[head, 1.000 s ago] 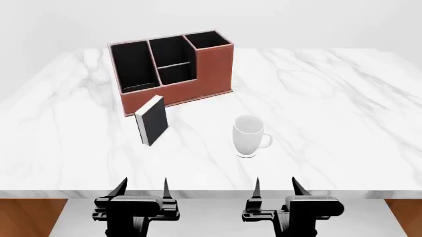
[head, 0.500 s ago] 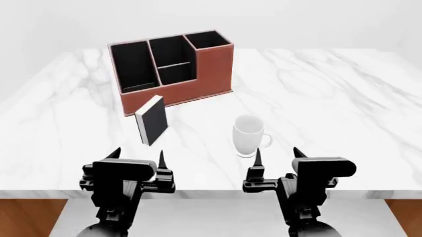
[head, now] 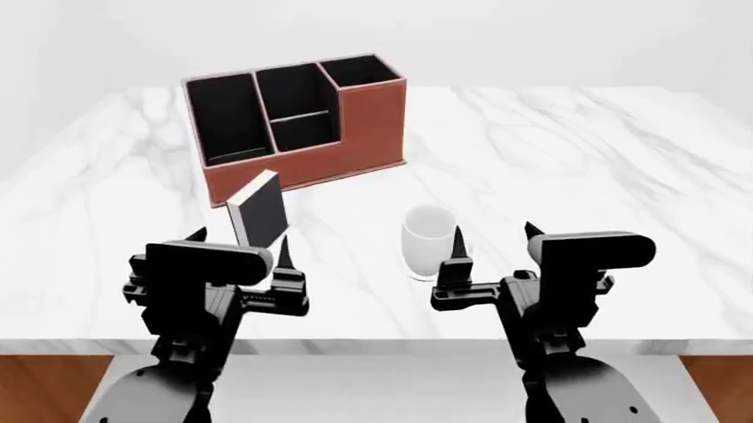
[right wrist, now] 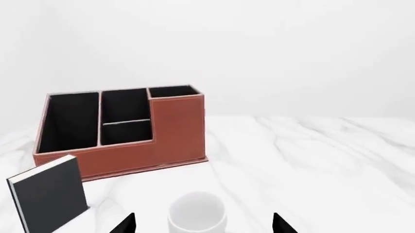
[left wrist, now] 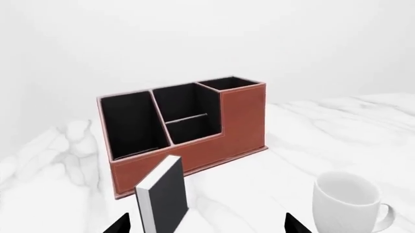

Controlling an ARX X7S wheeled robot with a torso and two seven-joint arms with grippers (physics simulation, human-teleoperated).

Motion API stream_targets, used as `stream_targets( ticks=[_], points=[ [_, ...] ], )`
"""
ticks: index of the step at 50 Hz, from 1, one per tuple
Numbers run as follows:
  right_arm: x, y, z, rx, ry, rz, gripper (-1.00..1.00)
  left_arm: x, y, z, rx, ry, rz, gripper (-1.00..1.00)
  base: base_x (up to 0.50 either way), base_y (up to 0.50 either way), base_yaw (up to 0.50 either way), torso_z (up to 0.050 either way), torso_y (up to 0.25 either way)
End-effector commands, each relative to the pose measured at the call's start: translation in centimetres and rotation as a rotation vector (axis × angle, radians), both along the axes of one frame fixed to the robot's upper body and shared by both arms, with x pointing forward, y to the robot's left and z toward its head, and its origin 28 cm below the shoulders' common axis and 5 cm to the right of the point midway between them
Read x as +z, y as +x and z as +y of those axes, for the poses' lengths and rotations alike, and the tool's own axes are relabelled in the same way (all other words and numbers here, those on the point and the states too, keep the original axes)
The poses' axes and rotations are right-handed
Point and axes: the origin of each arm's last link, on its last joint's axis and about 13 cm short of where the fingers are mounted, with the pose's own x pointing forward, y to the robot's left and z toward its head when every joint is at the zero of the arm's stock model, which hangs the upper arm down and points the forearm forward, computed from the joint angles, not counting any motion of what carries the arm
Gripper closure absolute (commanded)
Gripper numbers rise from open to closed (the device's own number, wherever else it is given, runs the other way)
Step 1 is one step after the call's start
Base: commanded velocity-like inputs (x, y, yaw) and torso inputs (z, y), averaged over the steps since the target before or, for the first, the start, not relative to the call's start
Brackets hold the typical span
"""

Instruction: Pick up the book and place it in the front compartment of the caddy.

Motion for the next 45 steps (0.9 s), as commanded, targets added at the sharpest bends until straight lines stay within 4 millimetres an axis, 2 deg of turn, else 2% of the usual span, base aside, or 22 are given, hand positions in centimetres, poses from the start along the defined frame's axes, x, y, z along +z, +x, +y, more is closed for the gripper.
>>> stream_targets(
  ticks=[1,45],
  points=[
    [0.51,-0.19,0.09,0.021,-0.005,-0.009,-1.0,0.37,-0.11,0.16,0.0,0.004,-0.003,-1.0,0.0,0.0,0.0,0.0,0.0],
    [0.8,-0.11,0.17,0.026,-0.001,-0.003,-1.0,0.8,-0.25,0.39,0.008,0.018,-0.012,-1.0,0.49,0.0,0.0,0.0,0.001]
  ],
)
